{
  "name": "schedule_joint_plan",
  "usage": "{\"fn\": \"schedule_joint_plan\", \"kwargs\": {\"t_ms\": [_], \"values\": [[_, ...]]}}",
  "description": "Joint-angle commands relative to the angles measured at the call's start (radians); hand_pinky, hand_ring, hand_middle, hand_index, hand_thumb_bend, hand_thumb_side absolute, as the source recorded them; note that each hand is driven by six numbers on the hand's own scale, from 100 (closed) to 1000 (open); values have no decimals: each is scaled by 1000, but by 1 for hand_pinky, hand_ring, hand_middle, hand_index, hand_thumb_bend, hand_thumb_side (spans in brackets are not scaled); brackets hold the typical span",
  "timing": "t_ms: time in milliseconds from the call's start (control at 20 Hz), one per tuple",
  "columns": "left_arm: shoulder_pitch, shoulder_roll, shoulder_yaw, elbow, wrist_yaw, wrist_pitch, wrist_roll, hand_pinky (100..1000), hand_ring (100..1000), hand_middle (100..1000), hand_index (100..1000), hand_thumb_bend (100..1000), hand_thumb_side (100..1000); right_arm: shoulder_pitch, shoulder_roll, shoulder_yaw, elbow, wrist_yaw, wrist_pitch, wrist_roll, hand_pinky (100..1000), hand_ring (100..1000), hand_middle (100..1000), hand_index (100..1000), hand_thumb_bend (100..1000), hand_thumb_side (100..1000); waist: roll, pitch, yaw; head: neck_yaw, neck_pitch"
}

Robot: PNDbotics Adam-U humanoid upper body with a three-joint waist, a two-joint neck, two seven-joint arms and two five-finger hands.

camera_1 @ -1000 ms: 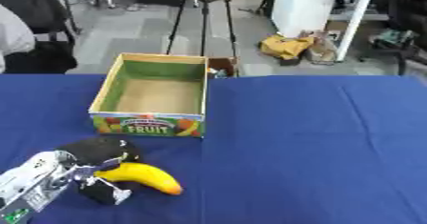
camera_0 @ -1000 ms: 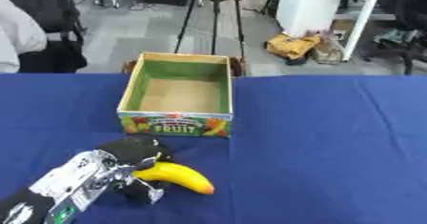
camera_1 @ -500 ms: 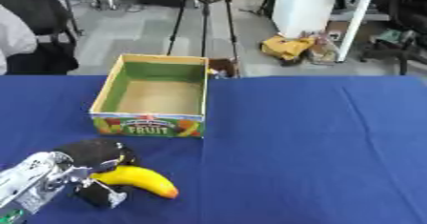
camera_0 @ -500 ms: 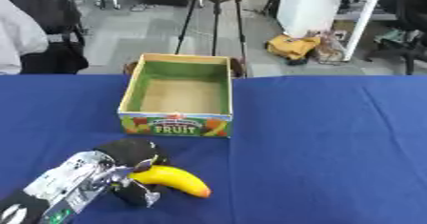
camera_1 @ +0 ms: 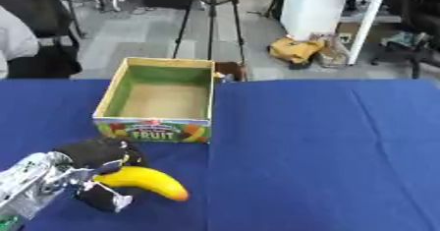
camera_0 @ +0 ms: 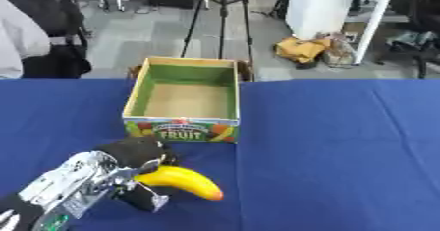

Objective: Pick up objects on the table and place them in the box.

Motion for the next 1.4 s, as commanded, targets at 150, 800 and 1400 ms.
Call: {"fn": "schedule_joint_plan", "kwargs": {"t_ms": [150,800,1400], "values": [[-27,43,29,-79,15,22,-7,309,555,631,746,100,340,3,-35,-12,-14,-9,-82,-87,749,852,614,820,100,970,1,-31,4,-9,1],[-90,139,112,-292,86,95,-55,307,543,610,734,100,306,19,-48,-15,-14,-7,-78,-96,748,851,616,819,100,972,13,-50,21,-29,14],[-185,112,181,-192,41,112,-22,311,535,604,729,100,280,14,-50,-9,-14,-7,-77,-93,749,851,614,819,100,973,21,-47,9,-17,4]]}}
